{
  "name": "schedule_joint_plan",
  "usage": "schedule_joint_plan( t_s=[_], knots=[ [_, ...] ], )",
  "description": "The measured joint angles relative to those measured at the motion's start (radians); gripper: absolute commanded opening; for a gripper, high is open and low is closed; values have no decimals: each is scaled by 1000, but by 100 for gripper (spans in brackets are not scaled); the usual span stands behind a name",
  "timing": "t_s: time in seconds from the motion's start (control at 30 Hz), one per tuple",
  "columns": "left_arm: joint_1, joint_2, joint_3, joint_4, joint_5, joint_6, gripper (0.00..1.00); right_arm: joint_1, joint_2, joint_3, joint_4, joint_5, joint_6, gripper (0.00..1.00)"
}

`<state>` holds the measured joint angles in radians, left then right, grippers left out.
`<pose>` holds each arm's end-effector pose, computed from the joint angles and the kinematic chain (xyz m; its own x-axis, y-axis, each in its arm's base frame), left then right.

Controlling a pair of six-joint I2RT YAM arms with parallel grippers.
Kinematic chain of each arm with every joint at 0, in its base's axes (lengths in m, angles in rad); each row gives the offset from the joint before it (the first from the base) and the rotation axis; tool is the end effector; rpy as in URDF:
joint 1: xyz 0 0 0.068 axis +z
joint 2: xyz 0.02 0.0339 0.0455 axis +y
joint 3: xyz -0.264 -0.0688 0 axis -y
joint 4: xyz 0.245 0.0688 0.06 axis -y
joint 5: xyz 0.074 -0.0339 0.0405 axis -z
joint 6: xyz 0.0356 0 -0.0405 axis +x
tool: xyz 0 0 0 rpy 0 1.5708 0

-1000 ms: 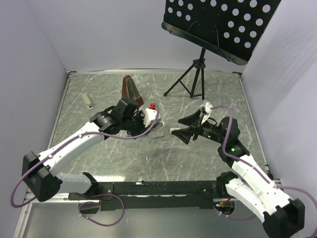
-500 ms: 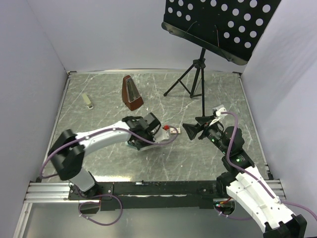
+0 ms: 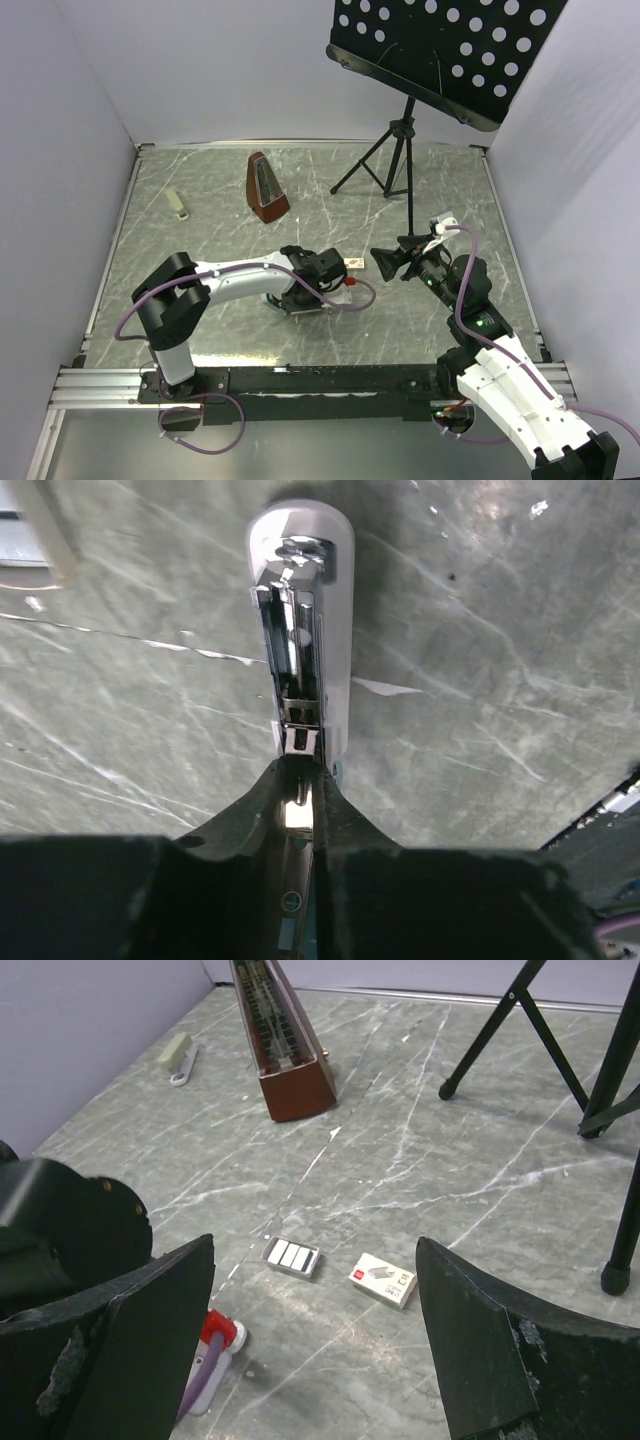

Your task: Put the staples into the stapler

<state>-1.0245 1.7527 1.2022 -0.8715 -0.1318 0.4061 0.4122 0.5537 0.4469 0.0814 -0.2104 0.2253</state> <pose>0.1724 -0.2745 0.1880 -0.1414 0.9863 -0.0848 0.9718 0.1546 0.1780 0.1383 0.0686 0.2831 -0.1529 0.1716 -0.9732 -0.5632 0.7941 0.2285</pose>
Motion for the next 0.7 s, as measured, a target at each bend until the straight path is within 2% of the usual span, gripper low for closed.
schedule_joint_plan(
  t_s=[0.07,0.3,0.53,0.63,0.7],
  knots=[
    [-8,11,6,-9,-6,0,27,0,0,-6,0,2,-2,88],
    [-32,28,16,-30,-25,-8,61,0,-1,-14,-1,8,-8,88],
    [-39,23,56,-30,-61,-18,75,0,-1,-14,-1,4,-14,89],
    [-39,-18,60,-11,-79,-32,79,0,7,-14,-1,-13,-16,91],
    [-32,-66,60,13,-90,-46,84,0,18,-14,-1,-31,-19,91]
  ],
)
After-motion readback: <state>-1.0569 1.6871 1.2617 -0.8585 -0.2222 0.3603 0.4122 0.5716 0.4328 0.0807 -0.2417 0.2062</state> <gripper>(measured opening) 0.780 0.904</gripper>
